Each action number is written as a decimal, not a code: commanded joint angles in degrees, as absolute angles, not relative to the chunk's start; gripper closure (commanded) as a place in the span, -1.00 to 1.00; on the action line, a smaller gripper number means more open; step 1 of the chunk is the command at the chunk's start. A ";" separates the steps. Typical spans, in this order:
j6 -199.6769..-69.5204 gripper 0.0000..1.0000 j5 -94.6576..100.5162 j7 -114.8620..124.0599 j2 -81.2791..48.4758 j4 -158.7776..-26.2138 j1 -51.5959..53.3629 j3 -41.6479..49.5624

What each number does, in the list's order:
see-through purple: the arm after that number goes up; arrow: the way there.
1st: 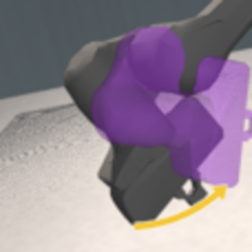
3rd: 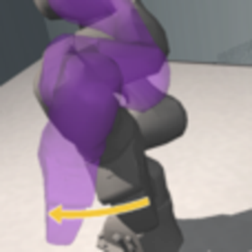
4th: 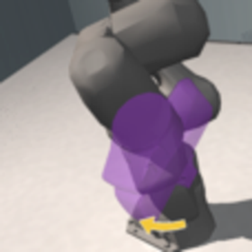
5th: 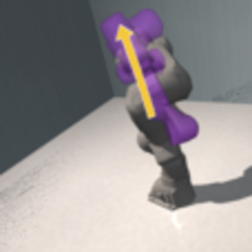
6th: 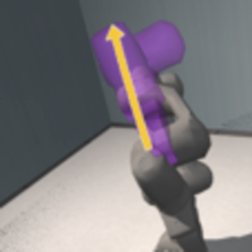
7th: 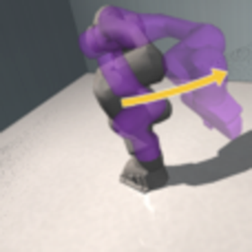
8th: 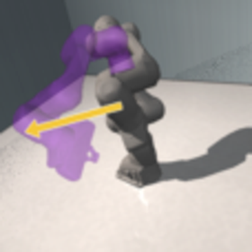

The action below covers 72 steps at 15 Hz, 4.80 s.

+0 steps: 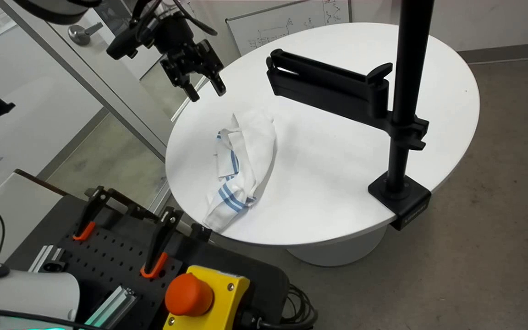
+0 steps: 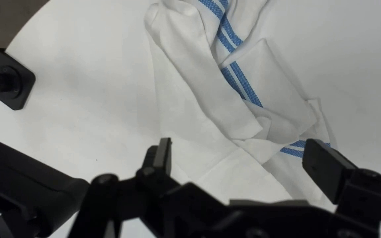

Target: Hang the towel on the black stand

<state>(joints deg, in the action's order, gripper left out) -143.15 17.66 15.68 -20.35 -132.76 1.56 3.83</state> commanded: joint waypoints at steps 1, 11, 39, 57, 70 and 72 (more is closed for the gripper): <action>-144.89 -1.00 20.32 15.52 -22.99 -131.11 3.43 5.99; -149.47 -1.00 25.34 13.89 -33.66 -125.22 5.13 9.12; -146.63 0.89 22.34 3.25 -45.74 -116.00 5.00 7.05; -159.44 0.99 20.70 4.57 -22.57 -131.50 5.46 5.97; -162.03 0.99 24.53 6.37 6.90 -150.69 1.63 5.47; -160.84 0.99 24.85 6.73 11.20 -152.43 -0.79 4.58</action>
